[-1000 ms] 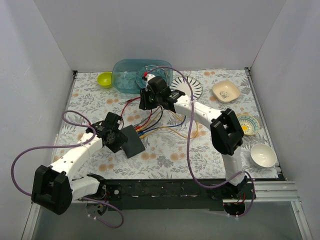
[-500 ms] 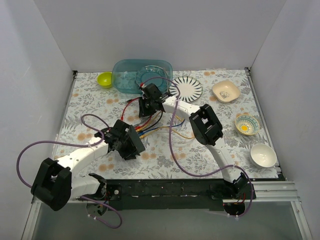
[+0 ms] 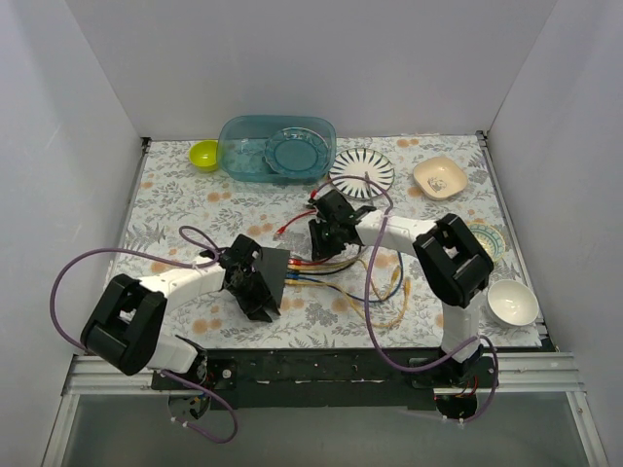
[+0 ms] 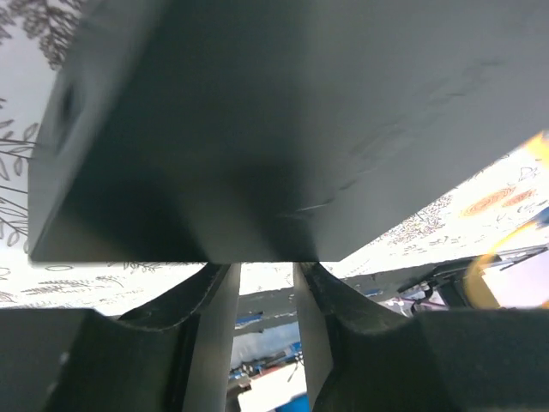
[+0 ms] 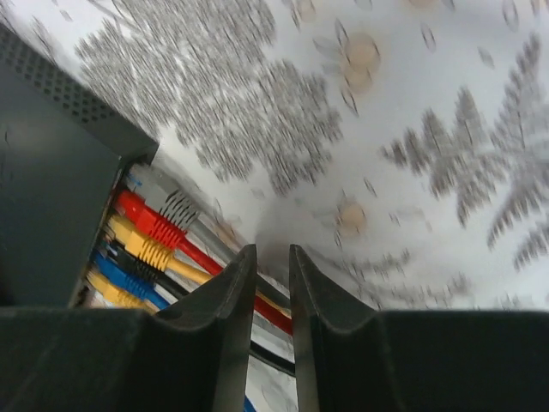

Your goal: Pull the plug from the switch port

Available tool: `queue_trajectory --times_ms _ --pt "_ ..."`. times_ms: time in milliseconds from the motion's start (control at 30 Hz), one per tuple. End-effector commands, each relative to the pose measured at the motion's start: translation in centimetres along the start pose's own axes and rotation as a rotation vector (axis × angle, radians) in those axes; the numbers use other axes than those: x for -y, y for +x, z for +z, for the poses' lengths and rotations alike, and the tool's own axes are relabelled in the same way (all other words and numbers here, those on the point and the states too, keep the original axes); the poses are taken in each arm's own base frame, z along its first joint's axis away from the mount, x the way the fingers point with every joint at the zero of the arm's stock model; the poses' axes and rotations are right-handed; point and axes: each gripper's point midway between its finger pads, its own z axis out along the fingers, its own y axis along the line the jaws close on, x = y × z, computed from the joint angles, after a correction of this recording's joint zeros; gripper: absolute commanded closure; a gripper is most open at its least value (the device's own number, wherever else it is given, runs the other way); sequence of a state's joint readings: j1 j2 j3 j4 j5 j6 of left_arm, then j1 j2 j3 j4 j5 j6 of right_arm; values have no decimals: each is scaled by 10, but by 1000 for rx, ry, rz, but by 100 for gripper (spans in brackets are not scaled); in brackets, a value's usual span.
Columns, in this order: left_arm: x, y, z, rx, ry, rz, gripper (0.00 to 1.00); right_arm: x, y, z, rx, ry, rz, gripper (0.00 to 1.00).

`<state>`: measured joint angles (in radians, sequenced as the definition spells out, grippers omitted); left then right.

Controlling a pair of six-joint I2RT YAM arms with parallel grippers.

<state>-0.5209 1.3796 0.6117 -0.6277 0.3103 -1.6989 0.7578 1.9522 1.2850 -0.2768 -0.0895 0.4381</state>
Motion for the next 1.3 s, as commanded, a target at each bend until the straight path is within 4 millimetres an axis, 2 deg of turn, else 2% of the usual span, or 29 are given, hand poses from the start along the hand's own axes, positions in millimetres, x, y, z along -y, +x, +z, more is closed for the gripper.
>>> queue_trajectory --times_ms 0,33,133,167,233,267,333,367,467,533,600,633,667,700,800,833,900,933,1033,1067,1167,1267 --pt "-31 -20 17 92 -153 -38 67 -2 34 -28 -43 -15 -5 69" --pt "-25 -25 17 103 -141 -41 67 1 46 -30 -60 -12 4 69" --pt "-19 -32 23 106 -151 -44 66 -8 58 -42 -66 -38 9 67" --pt "-9 -39 21 117 -139 -34 66 -10 67 -46 -74 -46 5 66" --pt "-7 -46 27 119 -165 -33 66 -15 74 -49 -77 -67 9 66" --pt "3 -53 27 128 -152 -28 66 -21 80 -52 -84 -83 6 66" --pt "6 -62 31 136 -164 -35 66 -28 86 -52 -93 -96 -3 65" --pt "14 -69 29 148 -151 -35 65 -32 89 -51 -103 -100 -15 65" --pt "16 -89 26 190 -166 -54 65 -32 84 -53 -102 -78 -38 65" --pt "20 -104 16 231 -162 -75 65 -33 66 -62 -52 -46 -62 64" --pt "25 -121 -2 326 -160 -82 64 -25 47 -79 19 8 -81 62" --pt "25 -124 -10 353 -164 -93 64 -27 39 -87 41 7 -83 61" --pt "29 -127 -17 381 -152 -93 63 -18 25 -100 107 52 -78 58" --pt "34 -129 -30 413 -123 -91 63 -12 23 -106 116 75 -81 57" --pt "40 -120 -47 430 -57 -105 62 4 23 -119 150 110 -63 53" --pt "34 -113 -44 416 -62 -109 62 15 37 -115 122 127 -55 53" --pt "29 -100 -41 387 -53 -120 62 23 47 -112 103 121 -40 54" --pt "17 -92 -32 365 -77 -123 62 29 64 -106 60 113 -29 58" --pt "-1 -75 -16 313 -108 -142 63 28 80 -97 31 74 -19 61" --pt "-3 -74 -13 312 -107 -147 63 33 88 -94 16 81 -15 63" --pt "-6 -67 -3 267 -101 -154 63 28 96 -88 -20 40 -21 64" --pt "-4 -73 6 258 -129 -137 63 22 100 -83 -44 0 -35 64"
